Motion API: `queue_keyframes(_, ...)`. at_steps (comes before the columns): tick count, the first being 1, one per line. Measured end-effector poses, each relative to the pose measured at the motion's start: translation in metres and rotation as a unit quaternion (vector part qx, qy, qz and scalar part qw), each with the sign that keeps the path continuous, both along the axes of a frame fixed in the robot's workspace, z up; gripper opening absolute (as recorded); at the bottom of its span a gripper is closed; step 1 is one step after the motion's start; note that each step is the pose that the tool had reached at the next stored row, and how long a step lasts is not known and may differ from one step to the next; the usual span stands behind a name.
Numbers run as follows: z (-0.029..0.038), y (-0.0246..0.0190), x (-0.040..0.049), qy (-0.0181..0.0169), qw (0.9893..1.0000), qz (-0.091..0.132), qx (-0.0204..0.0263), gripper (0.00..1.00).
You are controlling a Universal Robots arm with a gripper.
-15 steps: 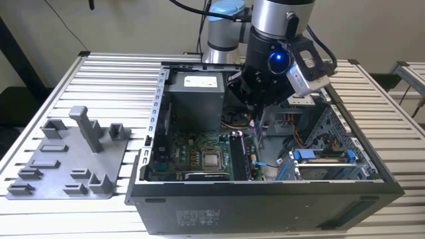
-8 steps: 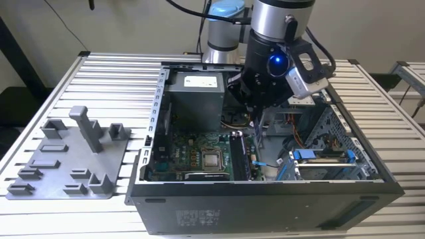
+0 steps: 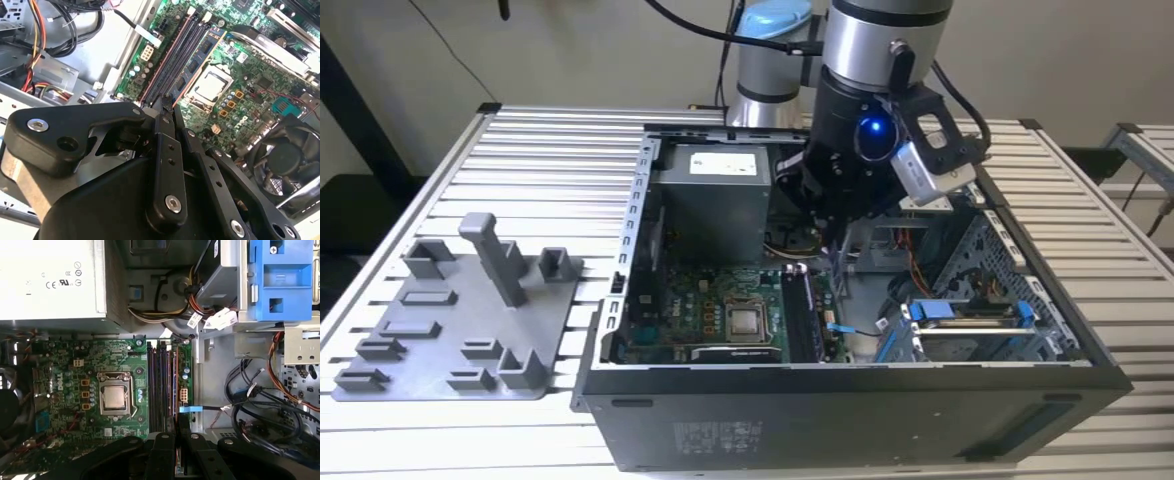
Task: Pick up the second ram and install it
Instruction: 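Insert the second ram into the second slot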
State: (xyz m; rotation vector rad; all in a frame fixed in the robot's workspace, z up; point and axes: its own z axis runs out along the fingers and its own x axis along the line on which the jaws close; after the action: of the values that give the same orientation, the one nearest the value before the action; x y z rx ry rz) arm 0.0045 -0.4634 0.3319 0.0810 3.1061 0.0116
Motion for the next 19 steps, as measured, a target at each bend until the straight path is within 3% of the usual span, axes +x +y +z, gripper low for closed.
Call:
queue_keyframes(11,-0.0031,0.0056,-0.0003,0.0002,1.0,0.0,0.0001,0.14)
queue_keyframes(19,-0.0033,0.0056,-0.0004,0.0002,1.0,0.0,0.0,0.14)
